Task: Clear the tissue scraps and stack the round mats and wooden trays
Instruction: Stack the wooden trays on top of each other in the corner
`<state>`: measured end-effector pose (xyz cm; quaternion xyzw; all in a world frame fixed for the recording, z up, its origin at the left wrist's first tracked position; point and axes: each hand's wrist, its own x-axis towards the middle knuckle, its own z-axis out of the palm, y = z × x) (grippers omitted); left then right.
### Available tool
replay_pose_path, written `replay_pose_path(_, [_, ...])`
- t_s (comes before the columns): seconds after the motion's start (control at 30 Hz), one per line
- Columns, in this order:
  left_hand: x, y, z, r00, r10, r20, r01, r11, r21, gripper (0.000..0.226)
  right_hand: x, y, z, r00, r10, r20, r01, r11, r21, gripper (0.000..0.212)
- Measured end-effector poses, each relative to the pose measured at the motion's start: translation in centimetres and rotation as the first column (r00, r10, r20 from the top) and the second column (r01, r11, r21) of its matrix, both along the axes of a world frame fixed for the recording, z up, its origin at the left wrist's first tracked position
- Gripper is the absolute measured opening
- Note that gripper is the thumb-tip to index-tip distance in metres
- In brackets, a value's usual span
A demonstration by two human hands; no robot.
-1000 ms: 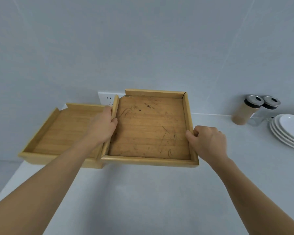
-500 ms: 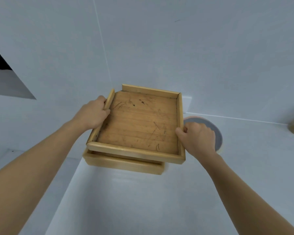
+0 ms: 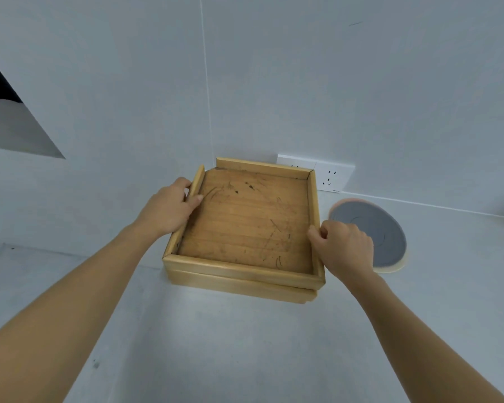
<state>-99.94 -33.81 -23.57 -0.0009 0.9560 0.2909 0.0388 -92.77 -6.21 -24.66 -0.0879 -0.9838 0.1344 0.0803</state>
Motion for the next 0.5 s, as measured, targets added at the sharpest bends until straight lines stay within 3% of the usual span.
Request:
replay_pose_path(0.07, [0.3, -0.7, 0.0, 0.998, 0.062, -0.035, -0.057, 0.99, 0.128, 0.039, 0.4, 0.1, -0.4, 0.999, -0.031, -0.035, 0.029, 0.998, -0.054, 0.048])
replay_pose_path(0.17, [1.5, -2.7, -0.9, 0.982, 0.189, -0.021, -0.17, 0.923, 0.346, 0.038, 1.4, 1.2, -1.1, 0.991, -0.115, -0.065, 0.087, 0.939, -0.333, 0.042])
replay_pose_path(0.2, [2.3, -3.6, -1.5, 0.982, 0.19, -0.004, -0.175, 0.914, 0.366, 0.045, 1.8, 1.7, -1.5, 0.99, -0.133, -0.054, 0.099, 0.903, -0.418, 0.034])
replay_pose_path(0.27, [3.8, -5.4, -3.1, 0.995, 0.077, 0.056, -0.092, 0.929, 0.358, 0.056, 2.5, 2.9, -2.5, 0.997, -0.068, 0.022, 0.07, 0.901, -0.429, 0.016])
replay_pose_path(0.33, [5.6, -6.9, -4.1, 0.97, -0.139, 0.198, 0.055, 0.924, 0.379, 0.067, 3.4, 3.6, -3.6, 0.975, 0.111, 0.19, -0.021, 0.905, -0.426, 0.043])
replay_pose_path(0.4, [7.1, -7.0, -4.3, 0.869, -0.332, 0.367, 0.158, 0.889, 0.43, 0.089, 4.3, 3.8, -4.0, 0.896, 0.288, 0.339, -0.067, 0.841, -0.538, 0.066])
replay_pose_path(0.47, [8.5, -5.7, -4.6, 0.821, -0.387, 0.419, 0.218, 0.892, 0.397, 0.098, 4.9, 3.3, -3.6, 0.831, 0.387, 0.4, -0.069, 0.784, -0.616, 0.083])
replay_pose_path(0.5, [9.0, -4.9, -5.0, 0.856, -0.351, 0.38, 0.243, 0.921, 0.304, 0.1, 5.1, 3.0, -3.4, 0.814, 0.408, 0.414, -0.085, 0.789, -0.609, 0.09])
